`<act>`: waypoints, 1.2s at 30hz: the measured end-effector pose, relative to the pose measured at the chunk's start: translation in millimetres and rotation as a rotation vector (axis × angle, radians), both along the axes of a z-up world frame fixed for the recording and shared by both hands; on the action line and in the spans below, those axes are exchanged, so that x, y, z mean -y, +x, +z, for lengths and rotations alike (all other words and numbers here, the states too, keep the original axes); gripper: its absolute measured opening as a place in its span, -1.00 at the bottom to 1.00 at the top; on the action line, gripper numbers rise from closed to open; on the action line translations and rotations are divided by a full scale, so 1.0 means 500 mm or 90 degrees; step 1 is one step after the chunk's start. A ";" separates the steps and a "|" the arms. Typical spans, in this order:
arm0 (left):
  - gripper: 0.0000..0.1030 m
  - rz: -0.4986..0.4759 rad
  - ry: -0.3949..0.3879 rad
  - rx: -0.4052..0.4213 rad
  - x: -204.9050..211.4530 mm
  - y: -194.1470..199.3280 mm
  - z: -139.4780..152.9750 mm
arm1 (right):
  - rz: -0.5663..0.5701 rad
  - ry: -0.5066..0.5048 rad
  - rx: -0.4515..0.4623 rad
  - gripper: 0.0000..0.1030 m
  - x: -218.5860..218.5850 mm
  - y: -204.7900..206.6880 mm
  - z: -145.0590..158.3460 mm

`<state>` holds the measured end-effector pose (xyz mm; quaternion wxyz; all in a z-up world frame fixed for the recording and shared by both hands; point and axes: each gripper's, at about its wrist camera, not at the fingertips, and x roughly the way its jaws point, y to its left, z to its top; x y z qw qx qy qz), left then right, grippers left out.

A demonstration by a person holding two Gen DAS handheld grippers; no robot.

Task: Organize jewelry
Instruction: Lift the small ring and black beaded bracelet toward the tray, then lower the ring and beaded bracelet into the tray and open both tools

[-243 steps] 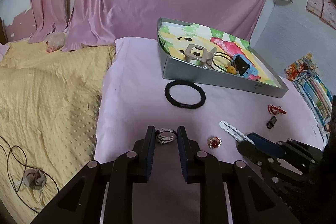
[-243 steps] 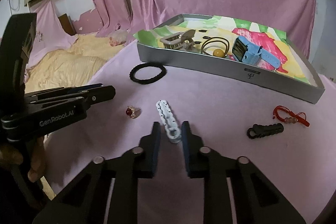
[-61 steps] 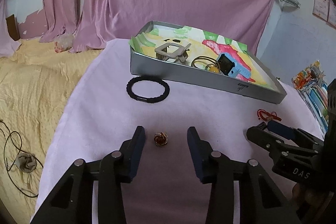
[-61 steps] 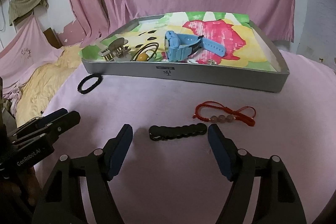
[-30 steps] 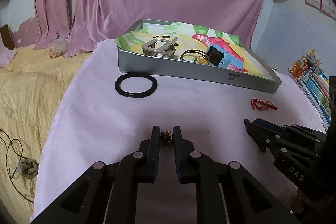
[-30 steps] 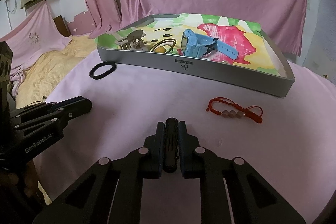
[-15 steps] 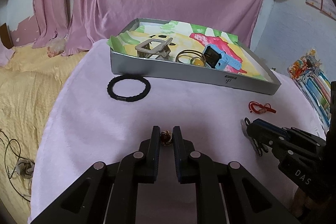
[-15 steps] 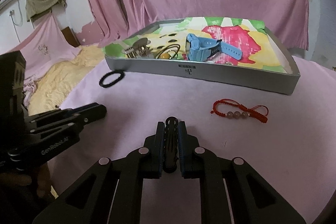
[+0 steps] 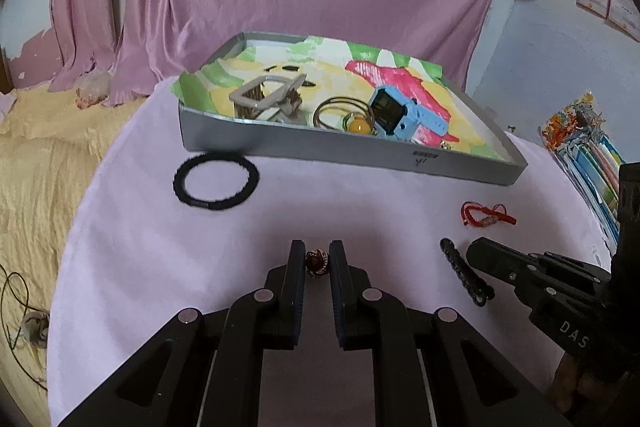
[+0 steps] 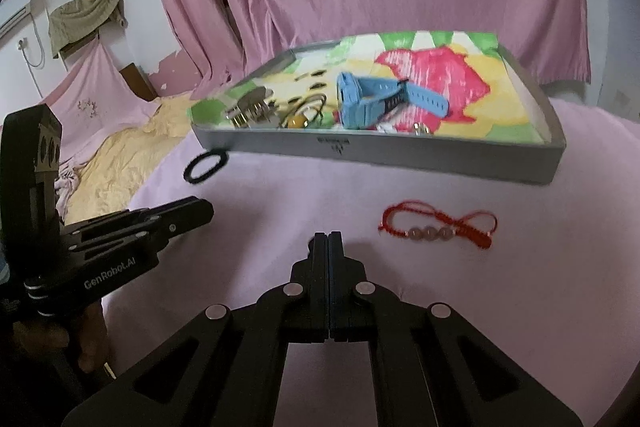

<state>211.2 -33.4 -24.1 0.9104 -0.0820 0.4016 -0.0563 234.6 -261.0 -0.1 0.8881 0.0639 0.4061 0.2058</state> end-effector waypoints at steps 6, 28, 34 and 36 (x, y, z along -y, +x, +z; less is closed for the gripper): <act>-0.78 0.001 -0.001 0.000 -0.002 -0.006 -0.001 | 0.014 0.013 -0.023 -0.96 -0.003 -0.003 -0.012; -0.78 0.000 -0.015 0.011 -0.003 -0.006 0.007 | 0.032 -0.105 0.017 -0.79 -0.043 -0.025 0.007; -0.78 -0.004 -0.020 0.039 0.001 0.013 0.030 | 0.017 -0.068 0.046 -0.80 -0.020 -0.020 0.025; -0.78 -0.006 -0.021 0.048 0.005 0.022 0.037 | 0.011 -0.060 0.058 -0.80 -0.012 -0.015 0.032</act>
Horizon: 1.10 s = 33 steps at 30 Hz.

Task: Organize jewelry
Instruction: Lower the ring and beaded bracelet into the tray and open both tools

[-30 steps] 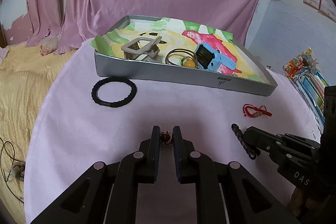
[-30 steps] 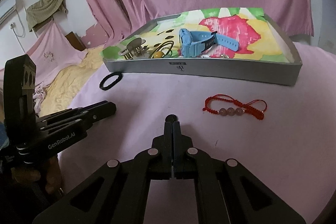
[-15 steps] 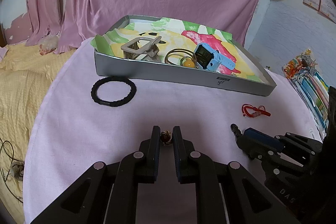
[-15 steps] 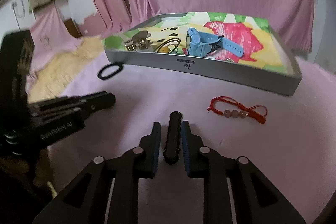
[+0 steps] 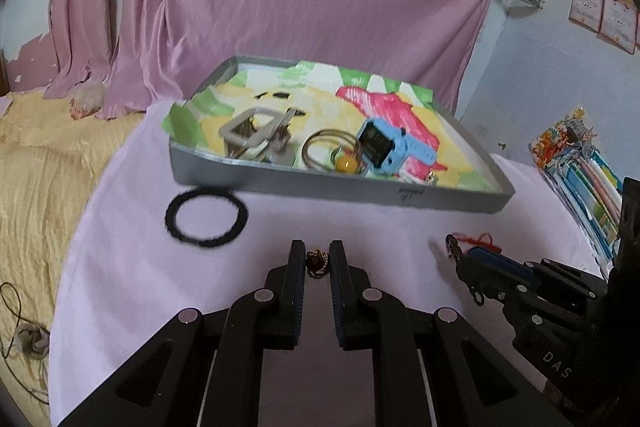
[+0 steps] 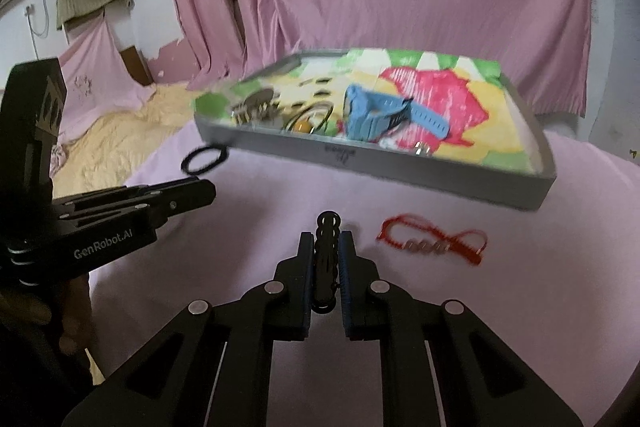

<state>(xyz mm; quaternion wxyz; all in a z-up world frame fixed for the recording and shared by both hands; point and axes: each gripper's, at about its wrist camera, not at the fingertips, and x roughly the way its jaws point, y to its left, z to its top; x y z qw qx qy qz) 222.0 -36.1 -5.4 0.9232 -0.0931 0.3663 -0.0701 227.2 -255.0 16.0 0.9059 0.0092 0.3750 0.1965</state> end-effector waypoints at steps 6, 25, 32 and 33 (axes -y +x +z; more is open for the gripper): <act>-0.78 -0.004 -0.002 0.027 0.008 0.030 0.025 | -0.005 0.044 0.000 -0.81 0.020 0.022 0.010; -0.77 0.000 0.025 0.059 0.029 0.209 0.078 | -0.050 0.024 0.092 -0.81 0.060 0.193 0.110; -0.77 -0.003 0.026 0.006 0.031 0.266 0.035 | -0.055 0.045 0.025 -0.80 0.058 0.263 0.051; -0.77 -0.007 0.026 0.000 0.032 0.269 0.031 | -0.055 0.046 0.019 -0.80 0.058 0.270 0.043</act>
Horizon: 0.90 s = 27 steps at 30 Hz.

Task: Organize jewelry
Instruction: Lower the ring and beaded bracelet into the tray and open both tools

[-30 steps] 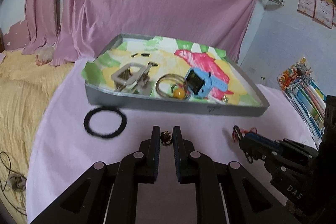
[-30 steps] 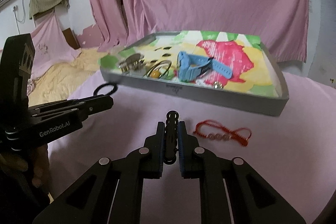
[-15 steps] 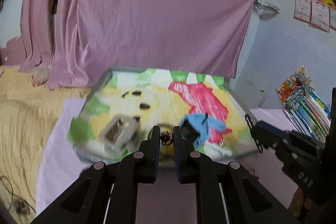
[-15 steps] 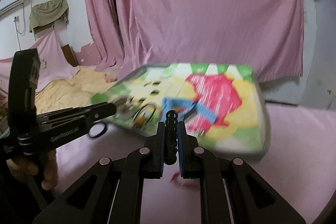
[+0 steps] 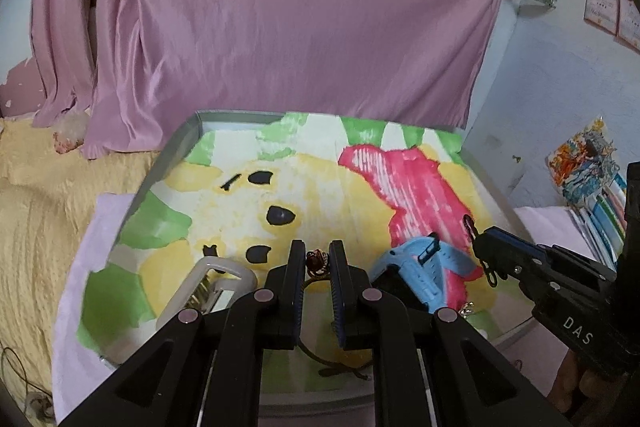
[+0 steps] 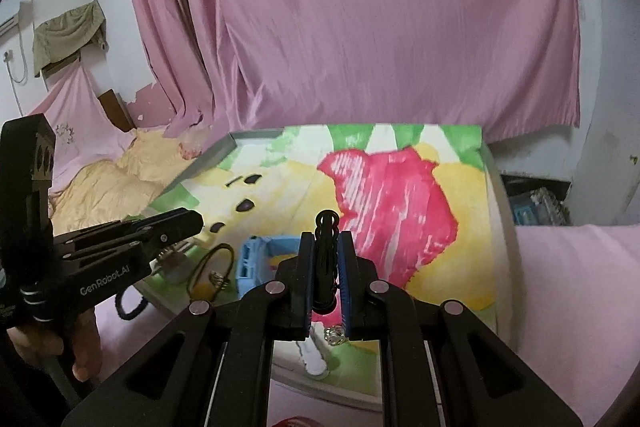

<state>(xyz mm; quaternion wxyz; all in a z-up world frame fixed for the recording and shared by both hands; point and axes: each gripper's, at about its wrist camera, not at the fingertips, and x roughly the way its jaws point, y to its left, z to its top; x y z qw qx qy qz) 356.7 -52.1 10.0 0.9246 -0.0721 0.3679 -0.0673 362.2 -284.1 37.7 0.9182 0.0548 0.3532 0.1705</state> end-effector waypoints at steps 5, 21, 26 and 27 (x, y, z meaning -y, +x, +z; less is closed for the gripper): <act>-0.77 -0.019 0.009 -0.005 0.011 0.007 -0.010 | 0.004 0.004 -0.044 -0.80 0.002 0.025 -0.039; -0.77 -0.043 0.022 -0.009 0.022 0.003 -0.010 | 0.016 0.008 -0.091 -0.79 -0.011 0.043 -0.080; -0.77 -0.044 0.030 -0.012 0.025 0.000 -0.012 | 0.014 0.005 -0.092 -0.76 -0.014 0.046 -0.080; -0.77 -0.044 0.030 -0.012 0.024 0.000 -0.011 | 0.012 0.005 -0.089 -0.68 -0.013 0.044 -0.077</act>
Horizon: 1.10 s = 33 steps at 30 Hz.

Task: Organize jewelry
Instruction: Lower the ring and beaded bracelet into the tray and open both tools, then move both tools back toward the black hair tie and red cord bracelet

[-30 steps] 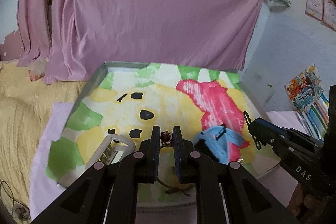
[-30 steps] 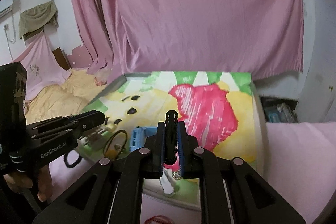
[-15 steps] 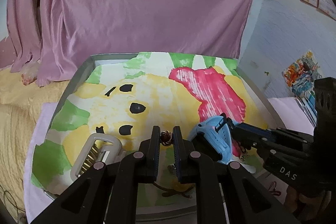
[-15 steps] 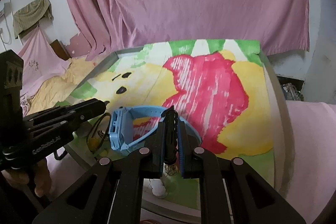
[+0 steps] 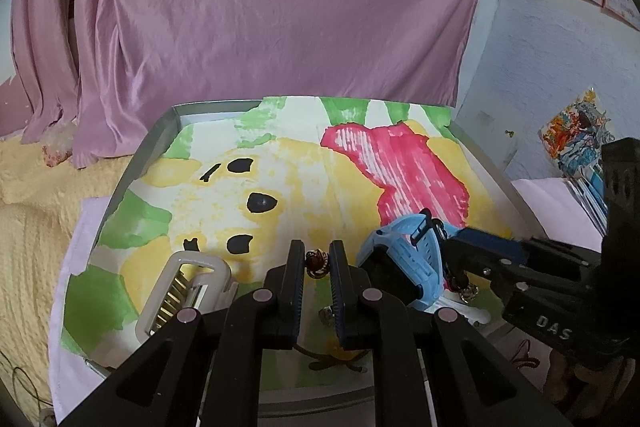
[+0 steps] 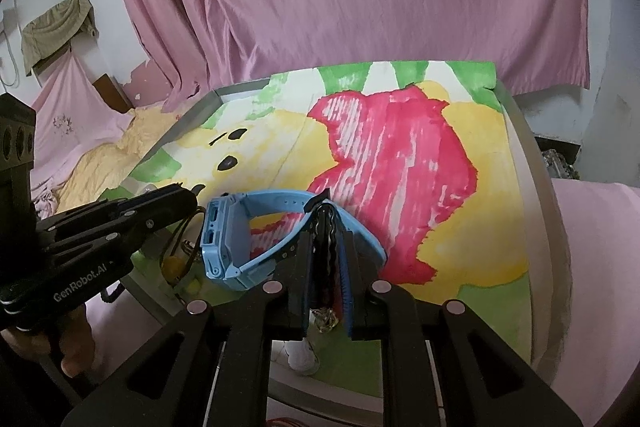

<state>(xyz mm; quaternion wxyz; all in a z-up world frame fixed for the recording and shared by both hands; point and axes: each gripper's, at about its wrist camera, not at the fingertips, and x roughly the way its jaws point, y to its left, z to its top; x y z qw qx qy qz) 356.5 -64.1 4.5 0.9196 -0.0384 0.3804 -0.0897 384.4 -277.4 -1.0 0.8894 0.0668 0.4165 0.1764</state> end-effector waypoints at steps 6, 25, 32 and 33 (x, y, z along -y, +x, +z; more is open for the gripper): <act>-0.62 0.008 -0.007 0.018 -0.008 -0.009 0.013 | -0.028 -0.005 0.042 -0.28 0.016 -0.018 0.028; 0.82 0.041 -0.049 0.156 -0.042 -0.107 0.089 | -0.147 0.020 0.211 0.55 0.072 -0.124 0.111; 0.95 0.067 -0.033 0.210 -0.067 -0.187 0.107 | -0.161 0.018 0.274 0.77 0.069 -0.196 0.144; 0.96 0.070 -0.032 0.218 -0.070 -0.199 0.109 | -0.163 0.017 0.279 0.78 0.069 -0.206 0.148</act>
